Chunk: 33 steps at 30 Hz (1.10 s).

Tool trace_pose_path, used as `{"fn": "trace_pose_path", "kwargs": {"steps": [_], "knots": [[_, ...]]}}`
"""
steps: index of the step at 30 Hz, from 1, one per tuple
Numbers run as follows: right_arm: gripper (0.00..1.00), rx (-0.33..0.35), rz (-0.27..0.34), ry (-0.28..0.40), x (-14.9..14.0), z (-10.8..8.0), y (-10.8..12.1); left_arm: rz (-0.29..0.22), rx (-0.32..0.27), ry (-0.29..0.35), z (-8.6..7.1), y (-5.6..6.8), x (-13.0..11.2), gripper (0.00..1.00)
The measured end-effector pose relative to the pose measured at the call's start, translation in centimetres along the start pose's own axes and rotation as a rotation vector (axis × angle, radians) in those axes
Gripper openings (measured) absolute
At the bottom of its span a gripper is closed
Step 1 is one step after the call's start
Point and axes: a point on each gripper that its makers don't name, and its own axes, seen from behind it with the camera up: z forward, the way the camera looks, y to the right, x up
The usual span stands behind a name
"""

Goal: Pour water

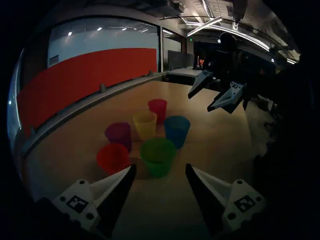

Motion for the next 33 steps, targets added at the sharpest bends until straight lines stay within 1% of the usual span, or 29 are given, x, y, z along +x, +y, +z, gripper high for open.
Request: {"fn": "trace_pose_path", "kwargs": {"steps": [6,18,24,33], "knots": [[1.00,-0.008,-0.014,-0.035,-1.5,1.1,0.1,-0.012,-0.002,-0.031,1.1,-0.4,-1.2,0.91],[1.00,0.010,-0.019,-0.078,-3.4,3.8,0.2,-0.022,-0.008,-0.071,3.6,-1.1,-2.9,0.91],[1.00,0.016,-0.014,-0.095,-4.0,5.3,0.3,-0.036,-0.019,-0.079,4.6,-1.3,-3.0,0.91],[1.00,0.029,-0.007,-0.114,-4.5,7.0,0.5,-0.031,-0.031,-0.086,6.0,-1.4,-2.9,0.91]]}}
